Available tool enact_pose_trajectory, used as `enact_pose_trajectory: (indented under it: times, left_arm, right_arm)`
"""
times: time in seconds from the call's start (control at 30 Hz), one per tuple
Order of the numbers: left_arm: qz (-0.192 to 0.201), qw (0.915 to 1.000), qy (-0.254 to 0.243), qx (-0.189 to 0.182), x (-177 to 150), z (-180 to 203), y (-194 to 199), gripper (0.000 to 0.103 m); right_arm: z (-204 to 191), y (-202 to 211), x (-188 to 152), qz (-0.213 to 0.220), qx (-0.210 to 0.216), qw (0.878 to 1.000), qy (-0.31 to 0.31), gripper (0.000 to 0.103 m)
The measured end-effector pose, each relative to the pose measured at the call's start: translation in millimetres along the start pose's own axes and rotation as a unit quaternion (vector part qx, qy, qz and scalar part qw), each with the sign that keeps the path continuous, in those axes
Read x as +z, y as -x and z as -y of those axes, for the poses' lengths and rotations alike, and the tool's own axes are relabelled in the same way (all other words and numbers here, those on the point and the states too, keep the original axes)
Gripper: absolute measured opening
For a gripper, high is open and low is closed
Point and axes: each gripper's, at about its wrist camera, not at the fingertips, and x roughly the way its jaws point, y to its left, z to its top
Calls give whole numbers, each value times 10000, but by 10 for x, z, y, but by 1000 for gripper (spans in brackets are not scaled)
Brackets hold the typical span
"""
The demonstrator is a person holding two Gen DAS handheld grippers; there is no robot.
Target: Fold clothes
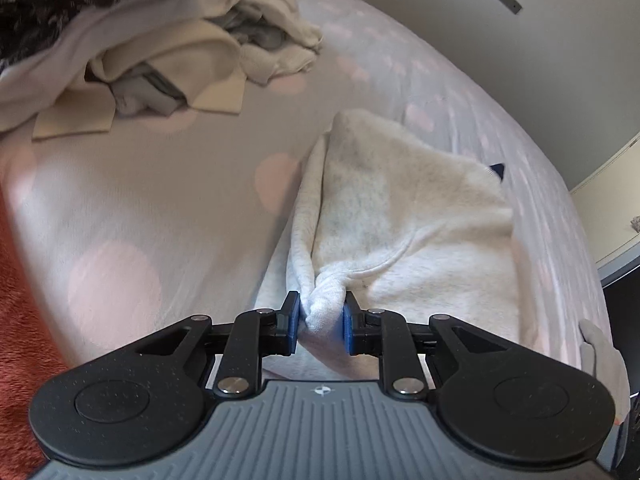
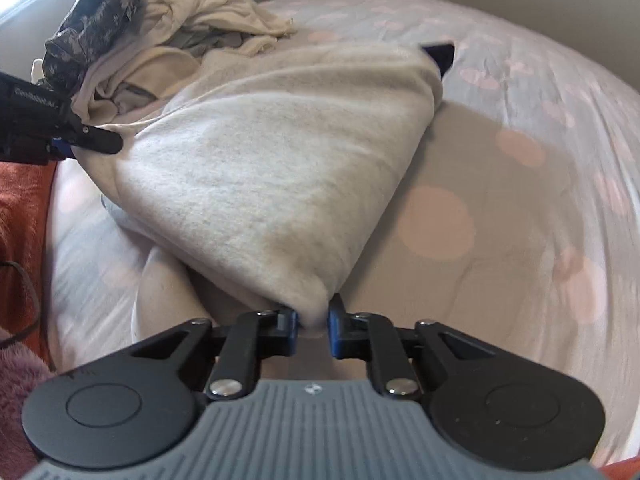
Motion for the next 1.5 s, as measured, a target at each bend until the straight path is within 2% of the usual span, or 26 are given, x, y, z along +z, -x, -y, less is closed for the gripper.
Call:
enact_pose_trajectory:
  times: [0.17,0.3,0.37,0.43,0.57,0.67,0.7,0.77,0.93,1.1,1.2,1.27,1.3,1.33,1.4,1.5]
  left_arm:
    - [-139,9993,-243,250,-60,-45,-243,20]
    - [-128,9991,-266,294,-86,-55,-210,25]
    - [-113,9988,-332,351,-81,-22,-134,31]
    - [-103,9985,-337,413,-55,-10,-28,46]
    - [5,9981,-433,429,52,31,159,49]
    - [291,9967,-569,509,231,92,269,50]
    - [357,9964,-619,467,297,93,280,54]
    - [444,9957,-757,298,435,154,267,59]
    - [529,9914,-1189,125,766,361,14,60]
    - [358,9915,-1243,122,1011,409,-449,60]
    - [355,9933,-1096,2,1097,352,-677,60]
    - [360,9945,-976,-119,1133,311,-774,49]
    - [354,9950,-921,-160,1147,292,-817,26]
    - [352,9951,-911,-164,1152,286,-841,11]
    - [498,9938,-985,-151,1140,286,-810,5]
    - [659,9926,-1017,-62,1149,259,-760,4]
  right_arm:
    - [85,-75,-70,-223,118,9995,-165,11]
    - [109,-73,-125,-367,138,9991,-183,11]
    - [135,-47,-149,-459,24,9988,-168,2]
    - [184,-13,-133,-452,-67,9987,-211,2]
    - [296,55,-38,-279,-108,9988,-379,8]
    - [380,106,33,-149,-138,9985,-505,13]
    - [408,123,57,-106,-149,9983,-547,14]
    - [462,155,107,-18,-169,9979,-623,29]
    - [564,150,347,239,-219,9977,-598,35]
    - [677,137,511,416,-281,9964,-690,43]
    - [728,106,535,427,-298,9957,-772,48]
    - [742,61,539,401,-330,9957,-761,49]
    - [750,39,541,390,-344,9958,-756,49]
    - [760,15,548,393,-350,9957,-760,49]
    - [787,-33,579,425,-364,9953,-795,49]
    - [832,-94,710,589,-344,9942,-834,45]
